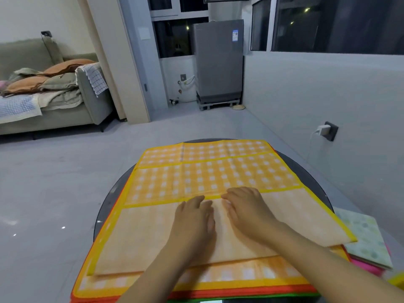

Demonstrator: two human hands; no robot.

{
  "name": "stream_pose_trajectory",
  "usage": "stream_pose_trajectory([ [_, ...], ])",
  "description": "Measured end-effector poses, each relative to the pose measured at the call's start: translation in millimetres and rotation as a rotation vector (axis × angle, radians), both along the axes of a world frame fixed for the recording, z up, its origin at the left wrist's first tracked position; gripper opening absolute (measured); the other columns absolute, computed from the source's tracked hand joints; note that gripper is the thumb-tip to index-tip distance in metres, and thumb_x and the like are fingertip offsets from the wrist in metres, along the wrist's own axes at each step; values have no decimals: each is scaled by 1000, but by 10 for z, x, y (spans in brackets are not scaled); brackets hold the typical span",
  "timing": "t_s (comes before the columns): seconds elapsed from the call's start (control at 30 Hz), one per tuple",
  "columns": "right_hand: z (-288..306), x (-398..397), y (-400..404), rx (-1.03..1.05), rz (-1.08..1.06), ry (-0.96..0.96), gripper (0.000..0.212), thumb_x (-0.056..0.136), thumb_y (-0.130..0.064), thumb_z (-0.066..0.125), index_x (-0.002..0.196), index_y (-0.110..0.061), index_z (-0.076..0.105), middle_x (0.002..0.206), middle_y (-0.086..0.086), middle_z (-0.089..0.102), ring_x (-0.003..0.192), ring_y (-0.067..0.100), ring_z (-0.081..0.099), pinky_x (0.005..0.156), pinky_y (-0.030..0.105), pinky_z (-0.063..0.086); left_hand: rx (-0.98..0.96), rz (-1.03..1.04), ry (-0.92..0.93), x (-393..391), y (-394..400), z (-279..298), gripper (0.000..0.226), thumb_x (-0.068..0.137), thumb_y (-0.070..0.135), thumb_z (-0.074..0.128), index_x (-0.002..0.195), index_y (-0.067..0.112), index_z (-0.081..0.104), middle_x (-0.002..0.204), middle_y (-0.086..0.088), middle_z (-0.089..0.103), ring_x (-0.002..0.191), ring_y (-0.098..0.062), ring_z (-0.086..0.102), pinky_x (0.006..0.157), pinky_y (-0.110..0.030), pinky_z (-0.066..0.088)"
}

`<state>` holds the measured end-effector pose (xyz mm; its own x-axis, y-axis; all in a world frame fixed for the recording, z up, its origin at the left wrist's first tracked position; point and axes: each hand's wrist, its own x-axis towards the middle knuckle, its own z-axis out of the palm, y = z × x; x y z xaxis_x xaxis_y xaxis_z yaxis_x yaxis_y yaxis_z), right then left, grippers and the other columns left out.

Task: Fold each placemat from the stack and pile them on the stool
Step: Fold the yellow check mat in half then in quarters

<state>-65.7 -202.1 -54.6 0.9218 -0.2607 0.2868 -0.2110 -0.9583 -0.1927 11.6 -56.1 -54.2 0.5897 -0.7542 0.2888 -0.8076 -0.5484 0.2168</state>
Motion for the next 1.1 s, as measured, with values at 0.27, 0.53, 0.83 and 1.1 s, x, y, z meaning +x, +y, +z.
stream_pose_trajectory([
  [0.27,-130,-267,327,70,-46,250,56,97,-34,6,151,-18,11,159,-2,3,146,12,-1,115,28,-5,308,59,165,-222,106,-165,64,89,50,2,150,31,-6,158,2,-16,145,-18,-18,116,-41,-14],
  [0.53,-139,-480,9,55,-122,336,54,98,-48,10,149,-37,-4,158,-8,-10,145,10,-14,118,34,-9,335,104,154,-219,124,-217,58,97,51,10,149,36,-9,158,2,-18,145,-22,-19,117,-49,-10],
  [0.83,-156,-867,-633,48,-377,359,57,96,-53,7,149,-35,-2,158,-4,-9,146,13,-11,118,35,-7,344,100,147,-226,131,-205,58,97,51,10,149,35,-9,158,1,-16,145,-23,-18,117,-49,-9],
  [1.1,-86,-779,-501,105,-369,353,57,98,-49,11,150,-29,0,159,1,-8,146,16,-11,118,37,-7,344,105,154,-256,127,-179,58,97,50,11,150,34,-7,159,1,-15,145,-23,-16,117,-50,-7],
])
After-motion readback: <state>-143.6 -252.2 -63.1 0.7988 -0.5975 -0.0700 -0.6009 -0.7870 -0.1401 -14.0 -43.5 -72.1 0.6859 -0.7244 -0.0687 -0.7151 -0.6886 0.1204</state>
